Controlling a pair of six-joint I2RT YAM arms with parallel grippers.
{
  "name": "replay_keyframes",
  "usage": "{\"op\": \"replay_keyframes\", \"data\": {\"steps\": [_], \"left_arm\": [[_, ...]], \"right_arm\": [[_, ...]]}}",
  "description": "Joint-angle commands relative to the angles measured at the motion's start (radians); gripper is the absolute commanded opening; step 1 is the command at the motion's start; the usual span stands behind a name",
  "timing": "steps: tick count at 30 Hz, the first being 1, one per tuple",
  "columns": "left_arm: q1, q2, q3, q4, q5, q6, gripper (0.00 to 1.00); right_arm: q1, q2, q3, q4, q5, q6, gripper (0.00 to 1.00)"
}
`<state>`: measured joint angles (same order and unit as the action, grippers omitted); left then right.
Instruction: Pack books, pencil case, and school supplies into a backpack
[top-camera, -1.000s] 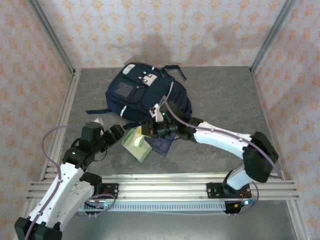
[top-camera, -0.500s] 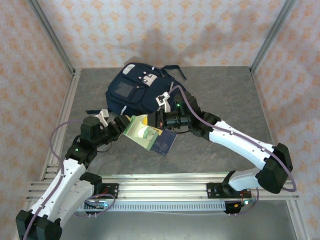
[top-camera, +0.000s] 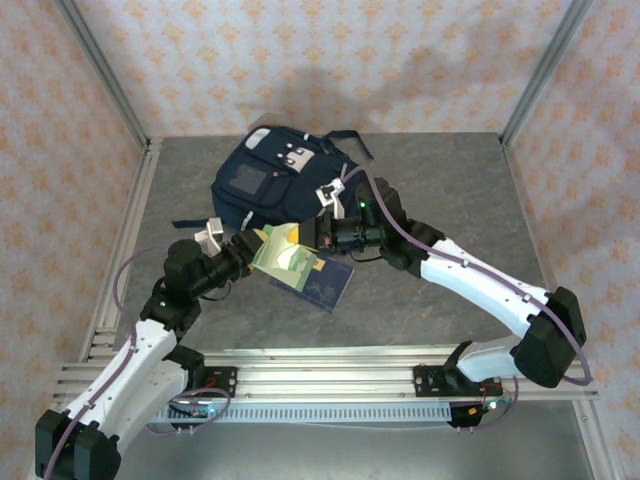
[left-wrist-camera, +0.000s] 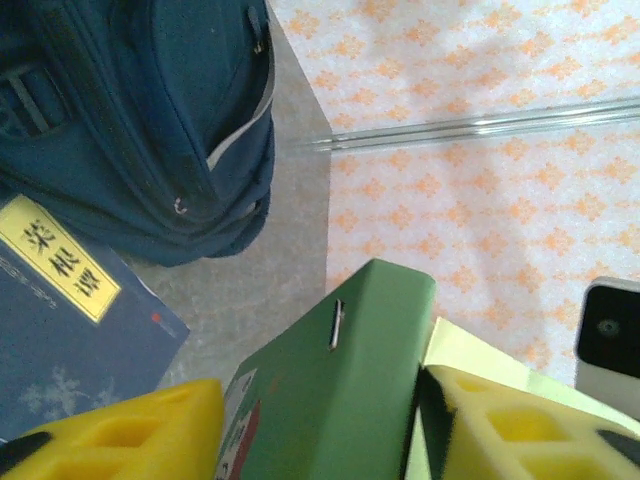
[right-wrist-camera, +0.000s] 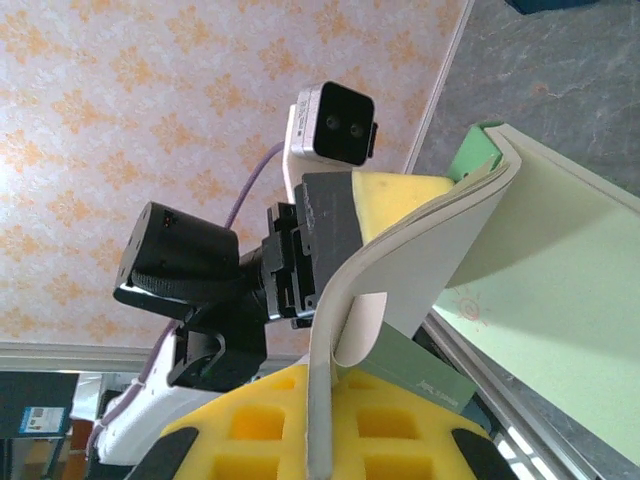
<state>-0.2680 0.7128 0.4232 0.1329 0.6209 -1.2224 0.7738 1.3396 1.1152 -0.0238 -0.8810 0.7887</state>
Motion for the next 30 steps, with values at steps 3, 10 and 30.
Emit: {"op": "replay_keyframes", "data": {"steps": [3,10,30], "left_arm": [[-0.010,-0.042,0.006,0.059,-0.016,-0.025,0.36],[-0.010,-0.073,0.023,0.009,-0.055,-0.007,0.21],[-0.010,-0.131,0.064,-0.128,-0.184,0.090,0.08]], "right_arm": [[-0.021,-0.048,-0.022,0.120,-0.004,0.034,0.00],[-0.029,-0.057,-0.069,0.129,0.038,0.041,0.00],[-0.029,-0.205,-0.165,-0.193,0.378,-0.032,0.84]]}}
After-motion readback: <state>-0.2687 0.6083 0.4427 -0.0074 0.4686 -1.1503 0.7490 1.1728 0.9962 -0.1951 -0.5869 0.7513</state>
